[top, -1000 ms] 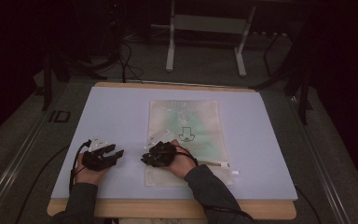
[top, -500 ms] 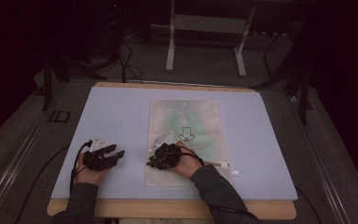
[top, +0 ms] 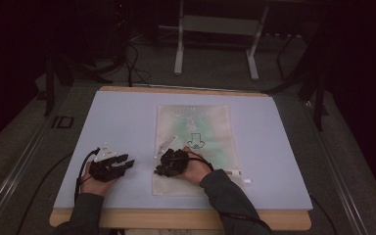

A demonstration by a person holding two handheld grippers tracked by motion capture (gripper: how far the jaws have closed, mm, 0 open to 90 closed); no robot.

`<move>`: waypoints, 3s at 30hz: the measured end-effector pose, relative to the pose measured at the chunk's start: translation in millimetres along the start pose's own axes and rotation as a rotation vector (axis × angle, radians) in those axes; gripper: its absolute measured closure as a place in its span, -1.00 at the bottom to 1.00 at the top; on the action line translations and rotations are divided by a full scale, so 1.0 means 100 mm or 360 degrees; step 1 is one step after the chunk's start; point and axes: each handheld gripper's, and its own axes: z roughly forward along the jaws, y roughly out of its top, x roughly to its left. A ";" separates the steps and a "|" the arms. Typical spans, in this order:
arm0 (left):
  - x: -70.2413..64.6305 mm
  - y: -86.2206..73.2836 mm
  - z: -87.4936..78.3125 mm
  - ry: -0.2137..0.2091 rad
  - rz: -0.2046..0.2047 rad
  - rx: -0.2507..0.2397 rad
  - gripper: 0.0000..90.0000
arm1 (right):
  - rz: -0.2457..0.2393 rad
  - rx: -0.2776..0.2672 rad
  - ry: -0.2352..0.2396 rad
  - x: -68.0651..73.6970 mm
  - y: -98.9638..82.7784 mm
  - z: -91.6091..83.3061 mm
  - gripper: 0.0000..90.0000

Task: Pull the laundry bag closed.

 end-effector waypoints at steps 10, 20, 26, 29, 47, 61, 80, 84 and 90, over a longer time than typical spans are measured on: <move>-0.20 0.03 0.03 -0.0249 0.0212 0.0017 0.97 | 0.0016 0.0005 0.0037 -0.04 0.01 0.01 0.80; -0.40 0.06 0.10 -0.0386 0.0347 0.0015 0.98 | 0.0013 0.0000 0.0036 -0.04 0.01 0.02 0.80; -0.47 0.06 0.13 -0.0441 0.0409 0.0023 0.98 | 0.0017 -0.0007 0.0038 -0.04 0.00 0.02 0.80; -0.52 0.07 0.17 -0.0470 0.0461 0.0040 0.98 | 0.0018 -0.0009 0.0039 -0.04 0.00 0.02 0.80; -0.66 0.06 0.32 -0.0359 0.0684 0.0133 0.99 | 0.0016 -0.0008 0.0044 -0.04 0.01 0.02 0.80; -0.68 0.07 0.32 -0.0325 0.0663 0.0172 1.00 | -0.0004 -0.0005 0.0030 0.00 -0.06 -0.05 0.82; -0.70 0.04 0.31 -0.0297 0.0707 0.0141 0.99 | -0.0015 -0.0005 0.0023 -0.04 -0.16 -0.06 0.82; -0.70 0.06 0.31 -0.0290 0.0714 0.0129 0.99 | -0.0011 -0.0006 0.0029 -0.04 -0.15 -0.04 0.82; -0.71 0.07 0.35 -0.0298 0.0708 0.0110 0.98 | -0.0007 -0.0007 0.0029 -0.04 -0.16 -0.04 0.82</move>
